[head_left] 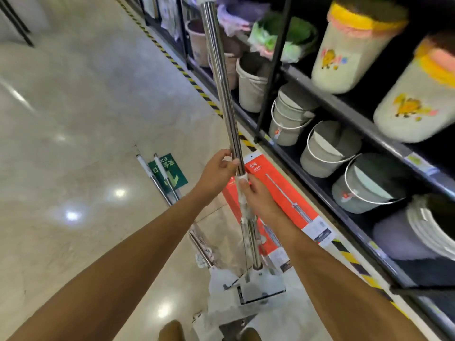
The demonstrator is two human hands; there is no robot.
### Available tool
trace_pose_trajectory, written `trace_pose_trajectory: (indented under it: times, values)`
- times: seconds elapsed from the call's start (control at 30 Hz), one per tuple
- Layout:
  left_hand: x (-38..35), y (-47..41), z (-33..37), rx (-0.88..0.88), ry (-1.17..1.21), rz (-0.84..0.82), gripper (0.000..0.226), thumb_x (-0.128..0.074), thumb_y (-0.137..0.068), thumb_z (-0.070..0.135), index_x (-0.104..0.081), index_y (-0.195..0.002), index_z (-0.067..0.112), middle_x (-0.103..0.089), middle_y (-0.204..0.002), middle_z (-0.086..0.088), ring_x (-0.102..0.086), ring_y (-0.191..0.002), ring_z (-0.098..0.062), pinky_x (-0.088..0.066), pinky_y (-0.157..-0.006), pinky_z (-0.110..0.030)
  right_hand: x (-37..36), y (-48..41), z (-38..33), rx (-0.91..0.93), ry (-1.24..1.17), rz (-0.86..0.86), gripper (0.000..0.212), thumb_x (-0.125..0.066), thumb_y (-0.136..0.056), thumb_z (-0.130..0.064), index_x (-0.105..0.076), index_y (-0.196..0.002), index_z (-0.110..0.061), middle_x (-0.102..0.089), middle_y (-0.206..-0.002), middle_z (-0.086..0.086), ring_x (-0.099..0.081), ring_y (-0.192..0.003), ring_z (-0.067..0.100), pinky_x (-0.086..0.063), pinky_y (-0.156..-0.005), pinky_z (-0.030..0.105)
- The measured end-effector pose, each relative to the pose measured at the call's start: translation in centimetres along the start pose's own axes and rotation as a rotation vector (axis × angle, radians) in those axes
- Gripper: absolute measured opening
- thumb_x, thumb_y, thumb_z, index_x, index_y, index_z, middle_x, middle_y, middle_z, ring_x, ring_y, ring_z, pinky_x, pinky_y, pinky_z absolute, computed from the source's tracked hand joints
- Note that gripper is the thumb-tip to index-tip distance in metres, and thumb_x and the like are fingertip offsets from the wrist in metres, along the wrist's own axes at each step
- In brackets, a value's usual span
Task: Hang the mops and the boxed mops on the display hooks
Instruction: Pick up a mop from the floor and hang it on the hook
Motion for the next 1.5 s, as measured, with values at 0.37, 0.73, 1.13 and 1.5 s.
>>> trace_pose_trajectory:
  times: [0.37,0.73,1.13,1.5]
  values:
    - [0.9,12.1,24.0,-0.316,0.138,-0.010,0.046,-0.044,-0.101,0.032,-0.037,-0.143,0.014,-0.057,-0.128,-0.002,-0.057,-0.112,-0.015,-0.049,-0.096,-0.034,9.8,15.1,-13.6,0.119,-0.144,0.113,0.026,-0.046,-0.100,-0.037,-0.056,-0.095,-0.014,-0.055,-0.076,-0.001,-0.053,-0.069,0.010,-0.043,-0.064,0.026]
    - [-6.0,29.2,31.4,-0.630,-0.010,-0.318,0.009,-0.048,-0.099,0.013,-0.056,-0.098,0.008,-0.064,-0.089,-0.010,-0.062,-0.071,0.001,-0.049,-0.069,-0.017,20.5,32.5,-21.2,0.069,-0.094,0.318,0.030,-0.050,-0.099,-0.015,-0.054,-0.128,-0.010,-0.063,-0.119,0.005,-0.059,-0.105,0.015,-0.047,-0.085,0.022]
    - [-19.5,42.2,31.1,-0.532,-0.068,-0.670,0.019,-0.053,-0.097,0.015,-0.057,-0.116,0.015,-0.066,-0.093,0.000,-0.060,-0.081,-0.005,-0.046,-0.069,-0.018,34.5,51.5,-29.1,0.273,-0.236,0.736,0.008,-0.051,-0.099,-0.018,-0.057,-0.096,-0.014,-0.069,-0.089,0.004,-0.067,-0.084,0.020,-0.054,-0.081,0.036]
    - [-34.7,52.8,36.7,-0.491,-0.003,-0.713,0.040,-0.050,-0.097,0.010,-0.046,-0.137,0.012,-0.056,-0.129,-0.005,-0.052,-0.120,-0.019,-0.042,-0.091,-0.029,45.6,66.9,-19.6,0.154,-0.197,0.795,0.006,-0.054,-0.097,-0.013,-0.059,-0.098,-0.010,-0.068,-0.093,0.014,-0.068,-0.087,0.025,-0.055,-0.085,0.047]
Point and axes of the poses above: each hand's wrist, its own y-axis away from the middle knuckle, its own x-axis out of the back of the hand, z = x × y, the point moved 5 cm from there along -y, towards the middle knuckle
